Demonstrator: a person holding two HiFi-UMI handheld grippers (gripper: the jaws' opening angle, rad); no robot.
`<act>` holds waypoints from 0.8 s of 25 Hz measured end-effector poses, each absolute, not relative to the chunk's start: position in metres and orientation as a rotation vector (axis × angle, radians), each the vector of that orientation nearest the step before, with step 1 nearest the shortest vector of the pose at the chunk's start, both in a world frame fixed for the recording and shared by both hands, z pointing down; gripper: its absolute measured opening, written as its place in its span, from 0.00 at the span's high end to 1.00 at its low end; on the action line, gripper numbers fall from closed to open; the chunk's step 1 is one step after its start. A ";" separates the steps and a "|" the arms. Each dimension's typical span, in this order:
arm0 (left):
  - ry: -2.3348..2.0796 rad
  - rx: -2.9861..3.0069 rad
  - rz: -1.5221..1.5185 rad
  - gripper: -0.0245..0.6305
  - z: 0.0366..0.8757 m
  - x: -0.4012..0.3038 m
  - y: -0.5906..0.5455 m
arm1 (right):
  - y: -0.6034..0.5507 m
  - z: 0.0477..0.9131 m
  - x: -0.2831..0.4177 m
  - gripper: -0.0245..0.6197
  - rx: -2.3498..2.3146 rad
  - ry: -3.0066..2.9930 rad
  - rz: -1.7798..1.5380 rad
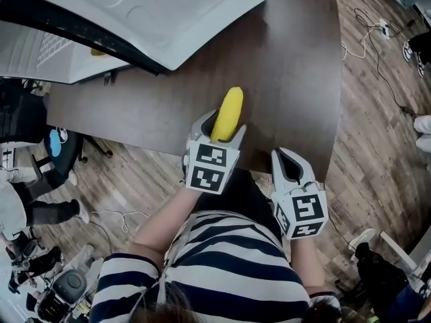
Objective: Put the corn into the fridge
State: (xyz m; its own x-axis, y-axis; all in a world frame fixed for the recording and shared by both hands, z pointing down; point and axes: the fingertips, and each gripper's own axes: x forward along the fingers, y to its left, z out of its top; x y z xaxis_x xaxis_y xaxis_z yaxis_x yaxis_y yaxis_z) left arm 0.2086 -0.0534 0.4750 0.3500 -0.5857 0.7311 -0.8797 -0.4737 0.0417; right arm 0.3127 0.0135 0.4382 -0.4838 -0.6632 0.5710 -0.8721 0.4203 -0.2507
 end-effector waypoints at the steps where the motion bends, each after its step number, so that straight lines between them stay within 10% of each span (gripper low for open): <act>1: -1.284 2.186 0.932 0.96 0.476 0.208 -0.054 | 0.013 0.439 0.314 0.96 1.313 -2.294 0.745; 20: -1.255 2.242 0.928 0.96 0.472 0.204 -0.049 | 0.024 0.437 0.317 0.96 1.318 -2.292 0.717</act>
State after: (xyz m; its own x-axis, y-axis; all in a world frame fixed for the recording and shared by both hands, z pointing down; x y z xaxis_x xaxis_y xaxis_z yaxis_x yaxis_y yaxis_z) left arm 0.2042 -0.0495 0.4719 0.3741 -0.5878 0.7173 -0.8583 -0.5123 0.0278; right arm 0.3171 0.0244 0.4371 -0.4758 -0.6705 0.5692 -0.8754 0.4241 -0.2320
